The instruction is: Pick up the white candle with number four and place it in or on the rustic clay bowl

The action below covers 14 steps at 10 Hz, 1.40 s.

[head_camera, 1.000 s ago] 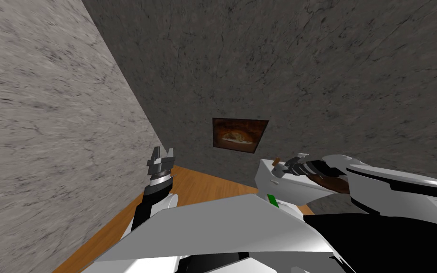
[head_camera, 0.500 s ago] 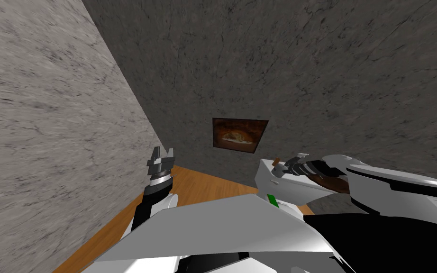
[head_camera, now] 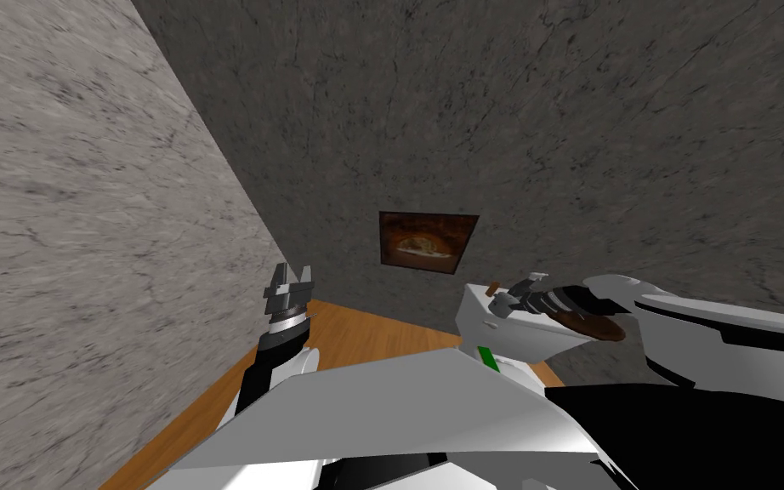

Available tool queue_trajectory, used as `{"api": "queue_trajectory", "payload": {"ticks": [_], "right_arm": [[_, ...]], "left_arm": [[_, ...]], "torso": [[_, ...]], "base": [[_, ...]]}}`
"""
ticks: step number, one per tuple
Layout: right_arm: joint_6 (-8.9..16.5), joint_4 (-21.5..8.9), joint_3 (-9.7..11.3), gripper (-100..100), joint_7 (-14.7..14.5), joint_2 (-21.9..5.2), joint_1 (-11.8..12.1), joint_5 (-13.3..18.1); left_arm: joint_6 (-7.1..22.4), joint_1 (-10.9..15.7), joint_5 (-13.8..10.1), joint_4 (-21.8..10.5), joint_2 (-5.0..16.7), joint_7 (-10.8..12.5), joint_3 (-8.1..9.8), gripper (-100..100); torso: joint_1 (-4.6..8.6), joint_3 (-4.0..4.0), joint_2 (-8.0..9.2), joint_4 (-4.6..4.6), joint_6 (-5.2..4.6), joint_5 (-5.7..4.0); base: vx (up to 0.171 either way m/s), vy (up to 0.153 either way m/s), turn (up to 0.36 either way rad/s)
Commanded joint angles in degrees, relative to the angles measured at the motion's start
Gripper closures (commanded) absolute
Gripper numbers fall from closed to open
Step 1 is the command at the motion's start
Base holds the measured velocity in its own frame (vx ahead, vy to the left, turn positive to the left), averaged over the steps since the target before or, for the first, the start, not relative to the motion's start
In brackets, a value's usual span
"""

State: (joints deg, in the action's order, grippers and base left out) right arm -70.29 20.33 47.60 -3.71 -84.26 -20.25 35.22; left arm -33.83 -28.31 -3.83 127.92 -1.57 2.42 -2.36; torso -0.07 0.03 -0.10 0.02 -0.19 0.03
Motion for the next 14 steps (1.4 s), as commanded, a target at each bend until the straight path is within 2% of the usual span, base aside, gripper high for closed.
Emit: {"api": "queue_trajectory", "payload": {"ticks": [1, 2, 4, 5, 6, 7, 9, 14], "right_arm": [[0.0, 0.0, 0.0, 0, 0.0, 0.0, 0.0, 0.0], [-1.4, 0.3, 0.2, 100, 0.4, -1.2, 1.5, -0.4], [-2.7, 0.7, 0.4, 100, 0.7, -2.6, 2.5, -0.8], [-4.4, 1.1, 0.6, 100, 1.2, -4.3, 3.5, -1.2], [-4.4, 1.1, 0.6, 100, 1.2, -4.3, 3.5, -1.2], [-4.4, 1.1, 0.6, 100, 1.2, -4.3, 3.5, -1.2], [-6.2, 1.7, 0.9, 100, 1.8, -6.3, 4.4, -1.7], [-10.0, 2.7, 1.7, 100, 2.9, -10.6, 6.2, -2.4]], "left_arm": [[0.0, 0.0, 0.0, 0.0, 0.0, 0.0, 0.00, 0], [0.0, 0.0, 0.0, 0.0, 0.0, 0.0, 0.00, 0], [0.0, 0.0, 0.0, 0.0, 0.0, 0.0, 0.01, 0], [0.0, 0.0, 0.0, 0.0, 0.0, 0.0, 0.01, 0], [0.0, 0.0, 0.0, 0.0, 0.0, 0.0, 0.02, 0], [0.0, 0.0, 0.0, 0.0, 0.0, 0.0, 0.01, 0], [0.0, 0.0, 0.0, 0.0, 0.0, 0.0, 0.01, 0], [0.0, 0.0, 0.0, 0.0, 0.0, 0.0, 0.01, 0]], "torso": [[0.00, 0.00, 0.00, 0.00, 0.00, 0.00], [0.00, -0.01, 0.01, 0.00, 0.00, 0.00], [0.47, -0.21, 0.34, 0.09, -0.25, -0.03], [0.55, -0.20, 0.31, 0.09, -0.24, -0.05], [0.71, -0.14, 0.18, 0.09, -0.28, -0.01], [0.60, -0.05, 0.05, 0.04, -0.12, -0.07], [0.13, -0.04, 0.04, 0.04, -0.09, 0.04], [0.30, -0.02, -0.01, 0.05, -0.09, 0.09]], "base": [[0.000, 0.000, 0.000], [-0.038, -0.061, -0.148], [-0.028, -0.124, -0.156], [0.046, -0.181, -0.173], [0.058, -0.142, -0.097], [0.021, -0.048, 0.013], [0.037, -0.057, -0.077], [0.057, -0.114, -0.068]]}}
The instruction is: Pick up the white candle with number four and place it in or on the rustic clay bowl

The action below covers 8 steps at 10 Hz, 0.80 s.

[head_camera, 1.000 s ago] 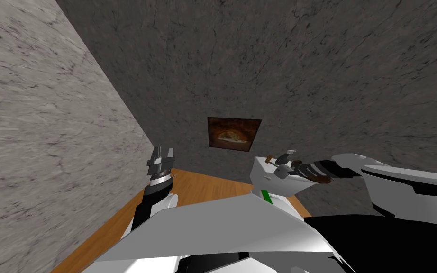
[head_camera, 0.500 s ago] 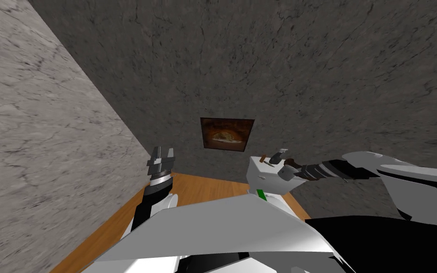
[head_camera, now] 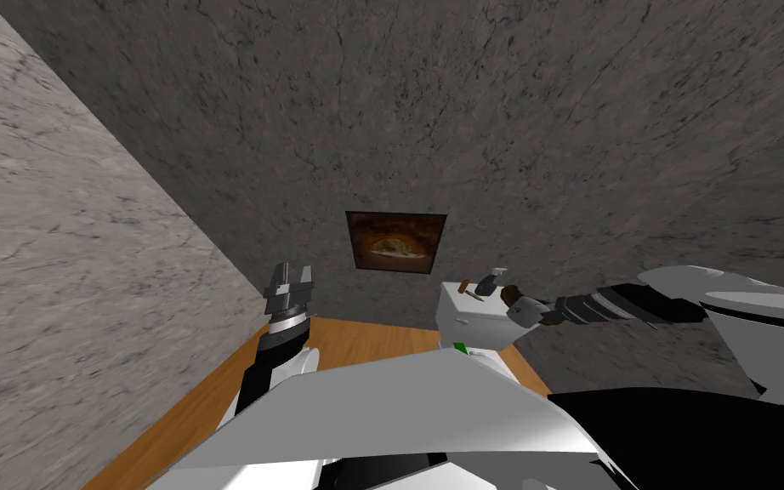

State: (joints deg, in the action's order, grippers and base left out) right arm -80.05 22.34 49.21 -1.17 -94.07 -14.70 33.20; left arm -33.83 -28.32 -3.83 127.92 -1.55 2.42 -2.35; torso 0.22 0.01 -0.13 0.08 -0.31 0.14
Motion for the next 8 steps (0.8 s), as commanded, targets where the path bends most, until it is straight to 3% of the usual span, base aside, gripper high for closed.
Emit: {"api": "queue_trajectory", "payload": {"ticks": [1, 3, 4, 6, 7, 8], "right_arm": [[-1.2, 1.0, 0.3, 100, 0.6, -1.9, 1.0, -0.5], [-2.0, 0.8, 0.5, 100, 0.8, -3.0, 1.4, -0.6], [-3.5, 1.6, 1.0, 100, 1.2, -4.9, 1.8, -0.6], [-3.5, 1.6, 1.0, 100, 1.2, -4.9, 1.8, -0.6], [-4.7, 1.8, 1.5, 100, 1.6, -6.6, 2.0, -0.4], [-4.7, 1.3, 1.5, 100, 1.6, -6.6, 1.2, -0.3]], "left_arm": [[0.0, 0.0, 0.0, 0.0, 0.0, 0.0, 0.00, 0], [0.0, 0.0, 0.0, 0.0, 0.0, 0.0, 0.00, 0], [0.0, 0.0, 0.0, 0.0, 0.0, 0.0, 0.00, 0], [0.0, 0.0, 0.0, 0.0, 0.0, 0.0, 0.00, 0], [0.0, 0.0, 0.0, 0.0, 0.0, 0.0, -0.01, 0], [0.0, 0.0, 0.0, 0.0, 0.0, 0.0, -0.01, 0]], "torso": [[0.00, 0.00, 0.00, 0.00, 0.00, 0.00], [0.07, -0.01, 0.03, 0.00, 0.01, -0.01], [-0.12, -0.06, 0.11, 0.02, 0.06, 0.00], [-0.15, -0.06, 0.11, 0.04, 0.07, 0.07], [-0.32, -0.09, 0.16, 0.04, 0.11, 0.08], [-0.33, -0.10, 0.15, 0.06, 0.06, 0.17]], "base": [[0.082, -0.134, -0.094], [0.043, -0.108, -0.045], [0.049, -0.099, -0.066], [0.028, -0.076, -0.016], [0.030, -0.063, -0.028], [0.030, -0.069, -0.026]]}}
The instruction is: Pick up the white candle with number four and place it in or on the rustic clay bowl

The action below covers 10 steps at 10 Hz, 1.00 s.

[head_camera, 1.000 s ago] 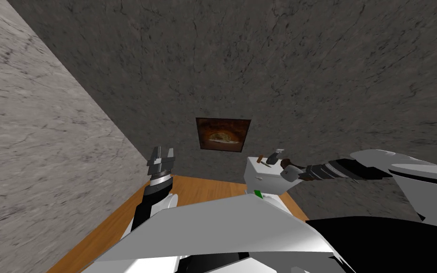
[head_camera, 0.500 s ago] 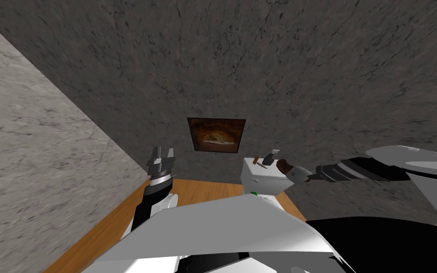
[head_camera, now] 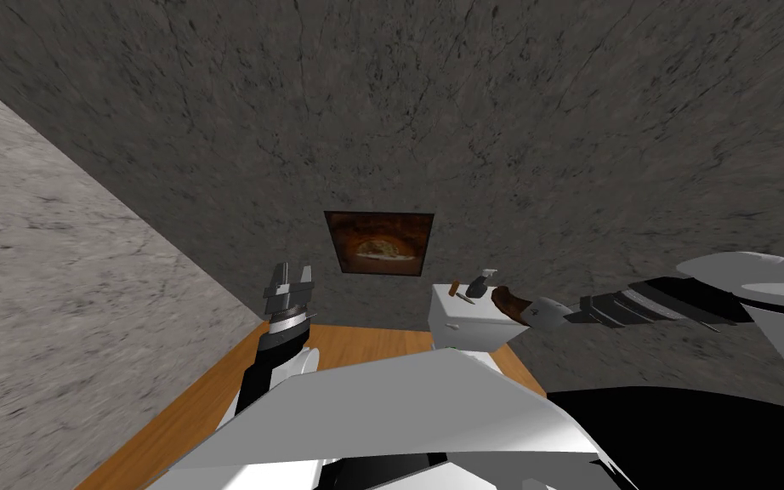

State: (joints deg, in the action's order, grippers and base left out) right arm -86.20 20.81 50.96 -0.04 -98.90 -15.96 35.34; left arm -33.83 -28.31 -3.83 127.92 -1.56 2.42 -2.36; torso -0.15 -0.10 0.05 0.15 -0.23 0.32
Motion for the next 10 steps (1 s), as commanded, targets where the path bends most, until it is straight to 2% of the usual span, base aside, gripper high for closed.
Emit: {"api": "queue_trajectory", "payload": {"ticks": [1, 2, 3, 5, 6, 7, 8, 9, 10], "right_arm": [[1.4, 2.9, -0.3, 100, 0.5, -1.8, 2.9, -2.6], [0.5, 3.4, 0.3, 100, 0.8, -3.2, 3.1, -2.3], [0.5, 3.4, 0.3, 100, 0.8, -3.2, 3.1, -2.3], [-0.4, 2.8, 1.7, 100, 1.6, -5.6, 1.2, -0.8], [-0.4, 4.5, 1.7, 100, 1.6, -5.6, 2.9, -2.3], [-0.4, 3.2, 1.7, 100, 1.6, -5.6, 1.3, -0.9], [-0.2, 1.8, 2.5, 100, 2.1, -6.6, -1.1, 0.4], [-0.2, 2.3, 2.5, 100, 2.1, -6.6, -0.7, 0.4], [0.0, 1.0, 3.1, 100, 2.5, -7.1, -2.9, 1.3]], "left_arm": [[0.0, 0.0, 0.0, 0.0, 0.0, 0.0, 0.00, 0], [0.0, 0.0, 0.0, 0.0, 0.0, 0.0, 0.00, 0], [0.0, 0.0, 0.0, 0.0, 0.0, 0.0, 0.00, 0], [0.0, 0.0, 0.0, 0.0, 0.0, 0.0, 0.00, 0], [0.0, 0.0, 0.0, 0.0, 0.0, 0.0, 0.00, 0], [0.0, 0.0, 0.0, 0.0, 0.0, 0.0, 0.00, 0], [0.0, 0.0, 0.0, 0.0, 0.0, 0.0, 0.00, 0], [0.0, 0.0, 0.0, 0.0, 0.0, 0.0, -0.01, 0], [0.0, 0.0, 0.0, 0.0, 0.0, 0.0, -0.01, 0]], "torso": [[0.00, 0.00, 0.00, 0.00, 0.00, 0.00], [-0.11, -0.02, 0.04, 0.01, 0.04, 0.01], [-0.08, -0.02, 0.03, 0.02, 0.02, 0.06], [-0.14, -0.03, 0.03, 0.03, 0.06, 0.11], [-0.16, -0.02, 0.01, 0.04, 0.10, 0.18], [-0.16, 0.00, -0.01, 0.02, 0.09, 0.10], [-0.28, -0.03, 0.04, 0.03, 0.07, 0.14], [-0.43, -0.04, 0.02, 0.05, 0.14, 0.26], [-0.46, -0.02, 0.01, 0.04, 0.11, 0.24]], "base": [[0.013, -0.040, -0.007], [0.023, -0.061, -0.006], [0.024, -0.057, -0.005], [0.024, -0.068, 0.039], [0.027, -0.070, 0.036], [0.012, -0.026, 0.001], [0.015, -0.011, 0.077], [0.018, -0.013, 0.056], [0.023, -0.003, 0.069]]}}
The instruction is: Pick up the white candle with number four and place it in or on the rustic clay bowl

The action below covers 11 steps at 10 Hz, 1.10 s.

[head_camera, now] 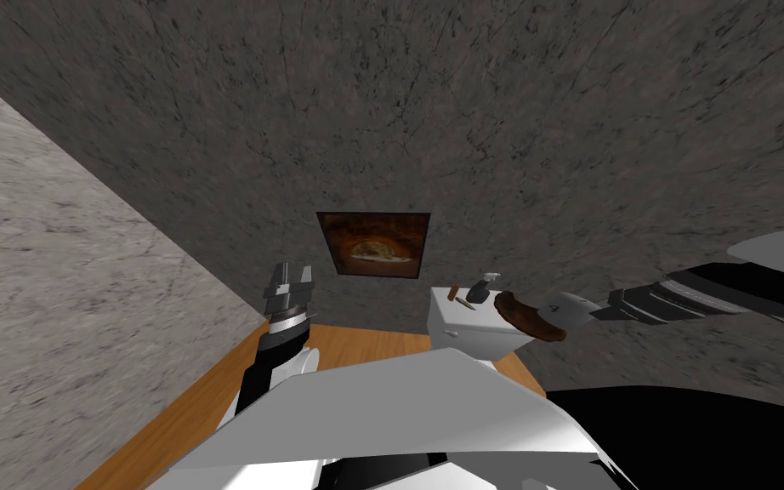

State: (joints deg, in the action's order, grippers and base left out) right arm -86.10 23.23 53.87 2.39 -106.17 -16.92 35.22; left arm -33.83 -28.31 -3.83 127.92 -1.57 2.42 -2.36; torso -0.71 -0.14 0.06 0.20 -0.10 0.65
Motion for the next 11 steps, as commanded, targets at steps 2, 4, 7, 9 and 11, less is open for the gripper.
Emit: {"api": "queue_trajectory", "payload": {"ticks": [2, 4, 7, 9, 11], "right_arm": [[0.0, -1.9, 0.5, 100, 0.3, 0.0, -2.9, 1.9], [0.3, -1.6, 1.1, 100, 0.7, -0.5, -2.9, 0.6], [0.5, -3.2, 1.3, 100, 0.9, -0.7, -5.9, 3.1], [0.7, -5.2, 1.8, 100, 1.3, -1.0, -9.0, 7.0], [0.8, -4.3, 2.1, 100, 1.4, -1.2, -8.5, 4.3]], "left_arm": [[0.0, 0.0, 0.0, 0.0, 0.0, 0.0, 0.00, 0], [0.0, 0.0, 0.0, 0.0, 0.0, 0.0, 0.00, 0], [0.0, 0.0, 0.0, 0.0, 0.0, 0.0, 0.00, 0], [0.0, 0.0, 0.0, 0.0, 0.0, 0.0, 0.00, 0], [0.0, 0.0, 0.0, 0.0, 0.0, 0.0, 0.00, 0]], "torso": [[-0.05, -0.01, 0.01, 0.00, -0.02, 0.00], [-0.15, 0.00, -0.02, 0.01, 0.01, 0.08], [-0.14, -0.07, 0.12, 0.04, -0.07, 0.06], [-0.21, -0.03, 0.03, 0.03, 0.00, 0.13], [-0.27, -0.05, 0.05, 0.04, -0.03, 0.17]], "base": [[0.021, -0.002, 0.031], [0.031, 0.000, 0.055], [0.006, 0.001, 0.012], [0.029, 0.007, 0.060], [0.020, 0.004, 0.007]]}}
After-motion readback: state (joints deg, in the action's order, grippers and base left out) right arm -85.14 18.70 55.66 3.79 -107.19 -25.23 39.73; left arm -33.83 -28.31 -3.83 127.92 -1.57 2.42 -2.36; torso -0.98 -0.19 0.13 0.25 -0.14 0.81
